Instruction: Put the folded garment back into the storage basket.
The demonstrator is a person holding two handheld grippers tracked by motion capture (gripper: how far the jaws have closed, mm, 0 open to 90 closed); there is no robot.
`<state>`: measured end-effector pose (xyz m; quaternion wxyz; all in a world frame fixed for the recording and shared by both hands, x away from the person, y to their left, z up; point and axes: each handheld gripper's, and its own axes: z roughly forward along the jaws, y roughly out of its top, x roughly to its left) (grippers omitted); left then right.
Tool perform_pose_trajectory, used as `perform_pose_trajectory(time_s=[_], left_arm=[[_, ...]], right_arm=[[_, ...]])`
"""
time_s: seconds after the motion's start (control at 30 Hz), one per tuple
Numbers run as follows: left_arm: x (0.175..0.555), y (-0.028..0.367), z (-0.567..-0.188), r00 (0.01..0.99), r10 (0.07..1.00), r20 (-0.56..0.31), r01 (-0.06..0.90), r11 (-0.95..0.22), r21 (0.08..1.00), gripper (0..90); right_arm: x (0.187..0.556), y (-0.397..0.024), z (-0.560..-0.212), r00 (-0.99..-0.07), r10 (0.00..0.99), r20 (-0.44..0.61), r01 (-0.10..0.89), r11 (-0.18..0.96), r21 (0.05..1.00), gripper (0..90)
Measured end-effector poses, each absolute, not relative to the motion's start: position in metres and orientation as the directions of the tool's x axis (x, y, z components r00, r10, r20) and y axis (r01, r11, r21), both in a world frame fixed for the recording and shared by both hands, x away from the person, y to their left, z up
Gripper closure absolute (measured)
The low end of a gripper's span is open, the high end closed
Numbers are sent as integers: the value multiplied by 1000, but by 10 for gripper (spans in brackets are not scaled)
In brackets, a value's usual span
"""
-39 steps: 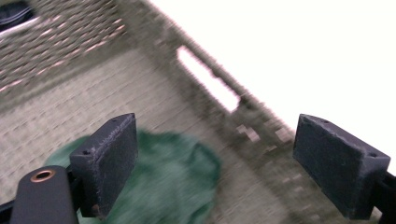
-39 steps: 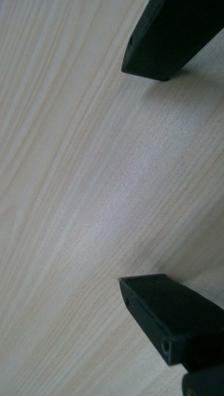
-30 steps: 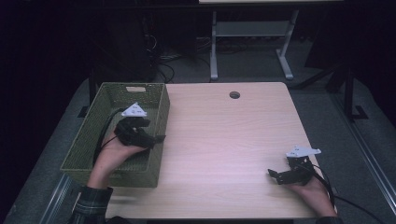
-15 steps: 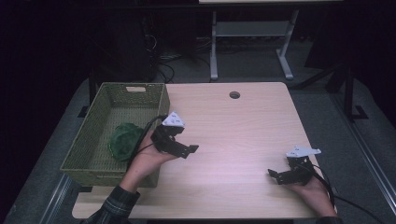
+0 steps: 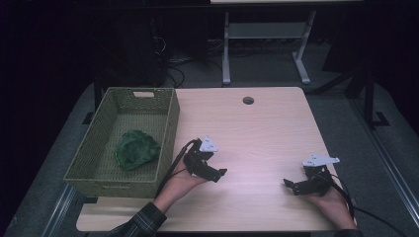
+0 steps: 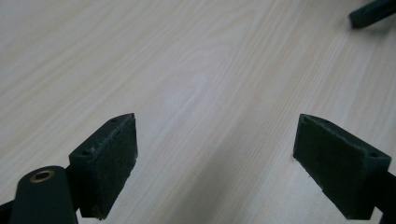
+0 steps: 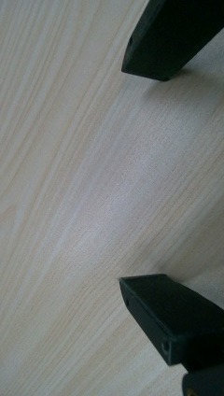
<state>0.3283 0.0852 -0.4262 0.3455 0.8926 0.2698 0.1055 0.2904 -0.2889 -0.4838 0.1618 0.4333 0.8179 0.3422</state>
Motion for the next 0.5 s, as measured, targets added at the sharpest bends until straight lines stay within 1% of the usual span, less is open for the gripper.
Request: perform_pose_trajectory(time_s=[0.27, 0.5], left_arm=[[332, 84, -454, 822, 569, 10, 442, -649, 620, 132], [331, 85, -457, 820, 573, 4, 450, -648, 615, 132]], right_arm=[[290, -289, -484, -572, 820, 32, 598, 390, 700, 4], [290, -289, -484, -574, 818, 31, 596, 392, 701, 4]])
